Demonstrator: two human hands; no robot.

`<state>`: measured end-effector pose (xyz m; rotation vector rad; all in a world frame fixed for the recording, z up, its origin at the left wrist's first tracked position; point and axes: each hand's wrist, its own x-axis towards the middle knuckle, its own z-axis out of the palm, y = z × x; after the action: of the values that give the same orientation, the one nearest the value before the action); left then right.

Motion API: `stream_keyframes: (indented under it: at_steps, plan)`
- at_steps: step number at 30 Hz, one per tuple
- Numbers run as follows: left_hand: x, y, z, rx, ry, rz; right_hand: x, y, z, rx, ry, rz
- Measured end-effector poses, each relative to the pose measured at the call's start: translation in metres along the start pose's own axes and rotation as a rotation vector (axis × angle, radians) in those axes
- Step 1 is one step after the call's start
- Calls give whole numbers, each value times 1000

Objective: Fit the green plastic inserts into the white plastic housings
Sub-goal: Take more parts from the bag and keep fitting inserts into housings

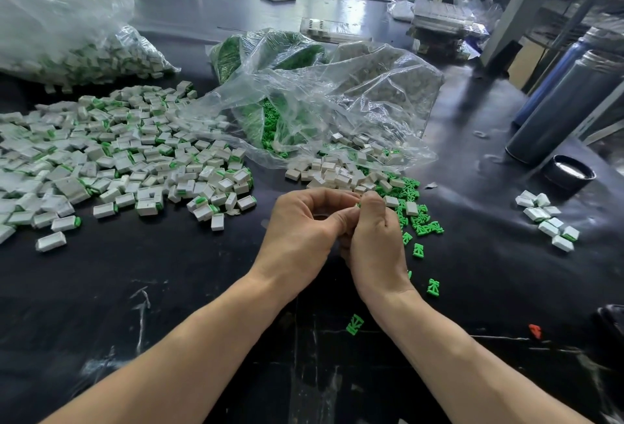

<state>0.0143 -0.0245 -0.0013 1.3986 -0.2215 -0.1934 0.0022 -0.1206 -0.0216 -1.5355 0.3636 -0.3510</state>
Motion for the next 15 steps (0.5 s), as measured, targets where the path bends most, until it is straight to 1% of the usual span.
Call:
stream_keyframes:
  at_steps: [15]
  plan:
    - [-5, 4, 0, -11, 16, -16, -6, -6, -2, -61, -1, -31]
